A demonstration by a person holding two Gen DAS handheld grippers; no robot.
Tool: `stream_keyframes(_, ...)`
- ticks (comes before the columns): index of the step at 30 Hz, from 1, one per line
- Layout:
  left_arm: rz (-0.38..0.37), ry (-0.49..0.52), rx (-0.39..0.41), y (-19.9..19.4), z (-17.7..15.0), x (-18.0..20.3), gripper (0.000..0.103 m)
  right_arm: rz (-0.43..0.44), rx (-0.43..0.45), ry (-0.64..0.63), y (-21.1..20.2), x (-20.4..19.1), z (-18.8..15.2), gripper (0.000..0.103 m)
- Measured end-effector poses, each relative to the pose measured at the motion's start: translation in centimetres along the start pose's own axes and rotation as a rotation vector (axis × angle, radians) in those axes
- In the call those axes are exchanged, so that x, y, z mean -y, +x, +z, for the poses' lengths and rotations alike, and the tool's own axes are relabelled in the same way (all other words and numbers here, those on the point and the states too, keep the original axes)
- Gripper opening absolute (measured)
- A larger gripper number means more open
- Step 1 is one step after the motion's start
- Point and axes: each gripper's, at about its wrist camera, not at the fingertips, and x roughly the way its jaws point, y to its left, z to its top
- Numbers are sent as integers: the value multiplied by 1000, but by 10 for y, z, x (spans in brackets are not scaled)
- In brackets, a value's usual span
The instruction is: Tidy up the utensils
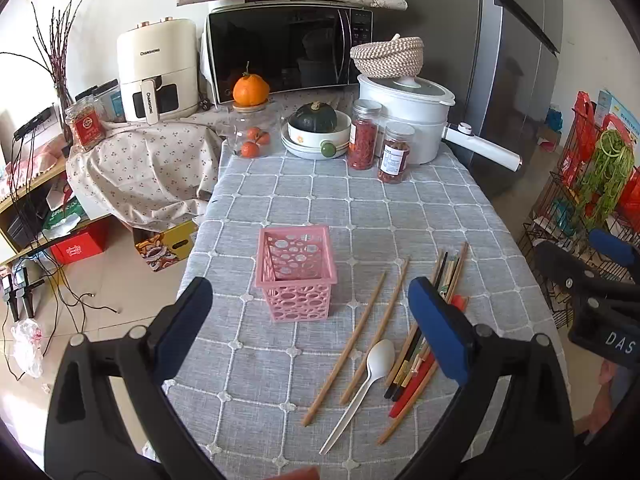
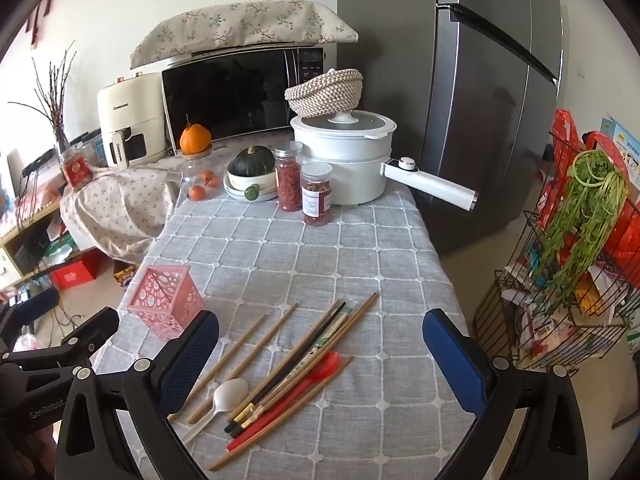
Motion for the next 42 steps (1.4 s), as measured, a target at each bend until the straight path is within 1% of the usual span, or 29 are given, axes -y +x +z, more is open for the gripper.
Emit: stream_keyframes(42,-5,-3,-9,1,-1,2,98,8,-19,16,4,-3,-1,103)
